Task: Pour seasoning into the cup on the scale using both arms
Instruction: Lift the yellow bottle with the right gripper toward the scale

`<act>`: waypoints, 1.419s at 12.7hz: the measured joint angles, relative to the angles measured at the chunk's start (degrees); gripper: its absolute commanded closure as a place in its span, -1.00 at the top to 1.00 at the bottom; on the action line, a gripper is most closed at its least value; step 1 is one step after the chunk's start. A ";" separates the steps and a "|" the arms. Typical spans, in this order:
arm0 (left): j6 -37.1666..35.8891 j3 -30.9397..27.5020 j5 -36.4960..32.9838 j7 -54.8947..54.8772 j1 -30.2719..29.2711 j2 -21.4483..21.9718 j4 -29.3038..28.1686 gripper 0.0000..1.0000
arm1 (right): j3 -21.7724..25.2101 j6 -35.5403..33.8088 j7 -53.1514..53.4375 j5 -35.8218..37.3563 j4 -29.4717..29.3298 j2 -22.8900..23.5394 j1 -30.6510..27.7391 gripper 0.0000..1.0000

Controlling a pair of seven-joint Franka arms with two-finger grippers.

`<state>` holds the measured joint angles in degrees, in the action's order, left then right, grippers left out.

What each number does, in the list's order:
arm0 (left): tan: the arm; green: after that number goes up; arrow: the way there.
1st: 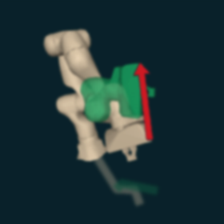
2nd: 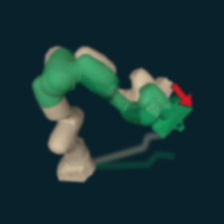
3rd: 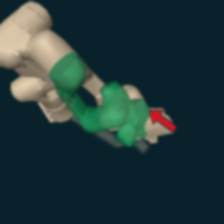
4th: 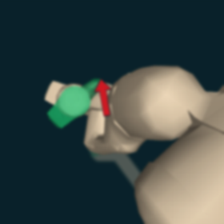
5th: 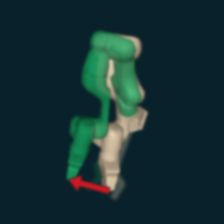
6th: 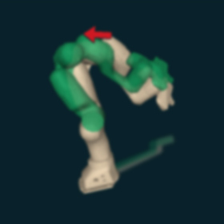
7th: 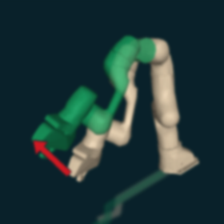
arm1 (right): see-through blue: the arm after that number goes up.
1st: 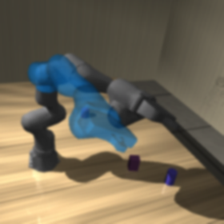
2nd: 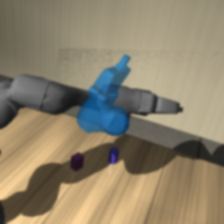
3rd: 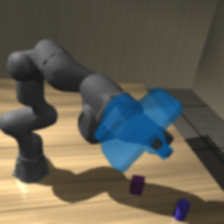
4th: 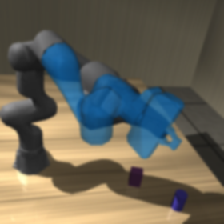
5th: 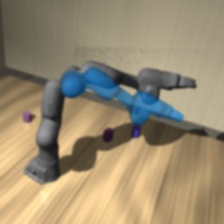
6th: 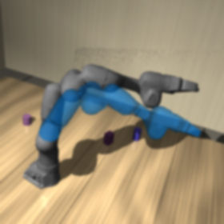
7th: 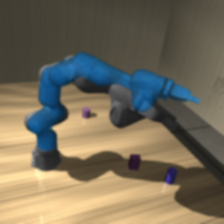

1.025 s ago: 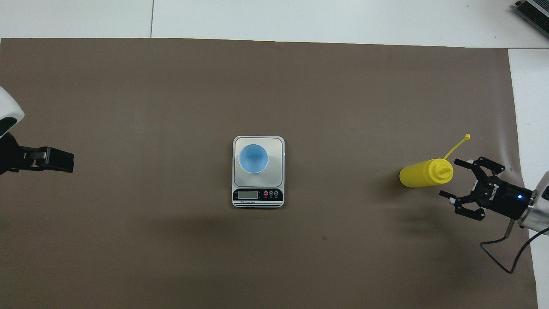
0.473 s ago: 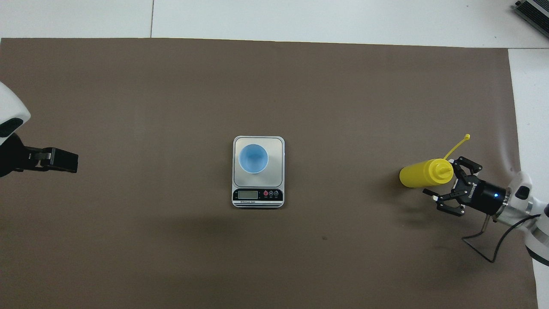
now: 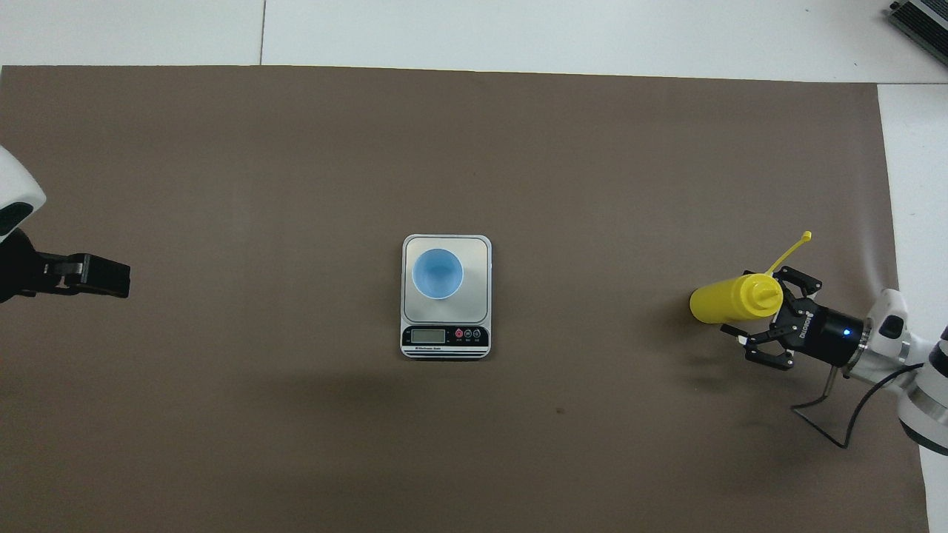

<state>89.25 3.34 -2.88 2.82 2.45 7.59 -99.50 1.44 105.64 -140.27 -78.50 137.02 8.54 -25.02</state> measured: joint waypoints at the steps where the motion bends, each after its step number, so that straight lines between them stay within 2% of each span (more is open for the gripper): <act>1: 0.00 -0.14 0.00 0.00 -0.22 0.00 0.00 1.00 | 0.00 0.00 0.00 0.00 0.00 0.00 0.02 0.65; 4: 0.00 -0.14 0.00 0.00 -0.53 0.00 0.00 1.00 | 0.01 0.02 0.00 -0.02 -0.05 0.00 0.02 -0.40; 5: 0.00 -0.14 0.00 0.00 -0.53 0.00 0.00 1.00 | 0.03 0.01 0.00 -0.02 -0.09 0.00 0.01 -0.69; 6: 0.00 -0.14 0.00 0.00 -0.53 0.00 0.00 1.00 | 0.04 0.01 0.00 -0.02 -0.12 0.00 0.01 -0.77; 11: 0.00 -0.13 0.00 0.00 -0.53 0.00 0.00 1.00 | 0.03 0.87 2.25 -0.04 -1.74 0.09 2.70 -0.78; 14: -0.34 -0.06 0.00 0.01 -0.52 0.00 0.00 1.00 | -0.06 7.11 9.33 -0.07 -3.60 -2.73 9.23 -0.81; 18: 0.30 -0.16 0.00 0.14 -0.53 -0.01 -0.03 1.00 | -0.37 20.29 19.20 -0.08 -3.71 -8.82 21.19 -0.81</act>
<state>89.55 3.18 -2.88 2.96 1.92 7.57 -99.53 1.08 125.93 -121.07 -78.57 133.31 -0.28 -3.83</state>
